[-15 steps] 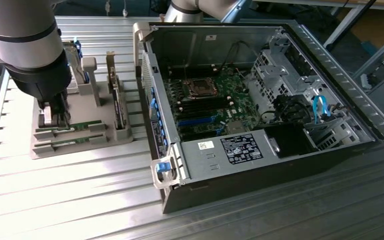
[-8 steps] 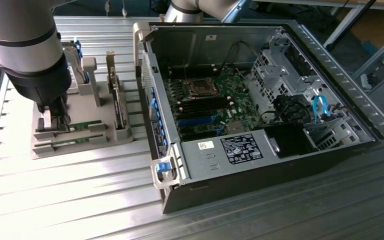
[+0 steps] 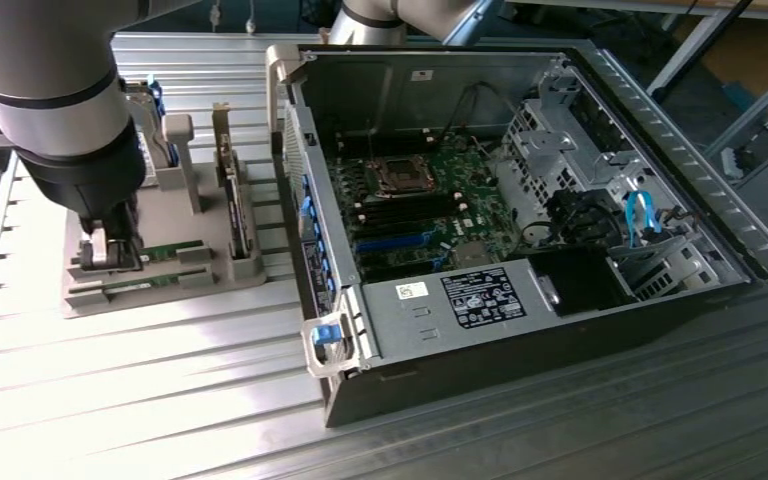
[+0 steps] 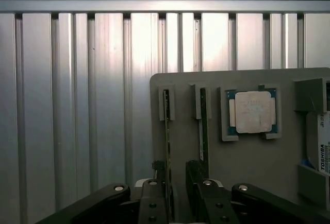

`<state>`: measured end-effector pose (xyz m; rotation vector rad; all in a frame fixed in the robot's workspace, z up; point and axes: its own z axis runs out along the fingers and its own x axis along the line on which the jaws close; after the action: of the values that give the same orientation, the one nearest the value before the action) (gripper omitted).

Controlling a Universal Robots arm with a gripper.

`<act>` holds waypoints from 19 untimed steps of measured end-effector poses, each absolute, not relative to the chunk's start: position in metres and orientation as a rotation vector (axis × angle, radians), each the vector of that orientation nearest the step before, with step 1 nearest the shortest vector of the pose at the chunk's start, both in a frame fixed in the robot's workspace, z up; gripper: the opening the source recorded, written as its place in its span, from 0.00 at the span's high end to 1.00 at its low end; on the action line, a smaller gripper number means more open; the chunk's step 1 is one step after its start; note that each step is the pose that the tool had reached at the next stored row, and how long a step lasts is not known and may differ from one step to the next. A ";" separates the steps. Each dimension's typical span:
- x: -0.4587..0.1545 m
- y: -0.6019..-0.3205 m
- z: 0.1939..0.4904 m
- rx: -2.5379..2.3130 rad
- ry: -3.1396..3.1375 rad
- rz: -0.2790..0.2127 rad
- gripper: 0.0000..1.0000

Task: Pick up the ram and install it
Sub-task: 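Pick up the ram and move it above insertion slot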

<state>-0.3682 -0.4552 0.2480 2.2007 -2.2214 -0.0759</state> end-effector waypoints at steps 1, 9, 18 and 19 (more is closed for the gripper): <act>-0.368 -0.455 0.247 2.201 -2.221 -0.076 0.70; -0.368 -0.456 0.235 2.201 -2.221 -0.076 0.70; -0.368 -0.456 0.228 2.201 -2.221 -0.076 0.70; -0.368 -0.456 0.228 2.201 -2.221 -0.076 0.70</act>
<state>-0.3682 -0.4562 0.2283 2.2009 -2.2212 -0.0758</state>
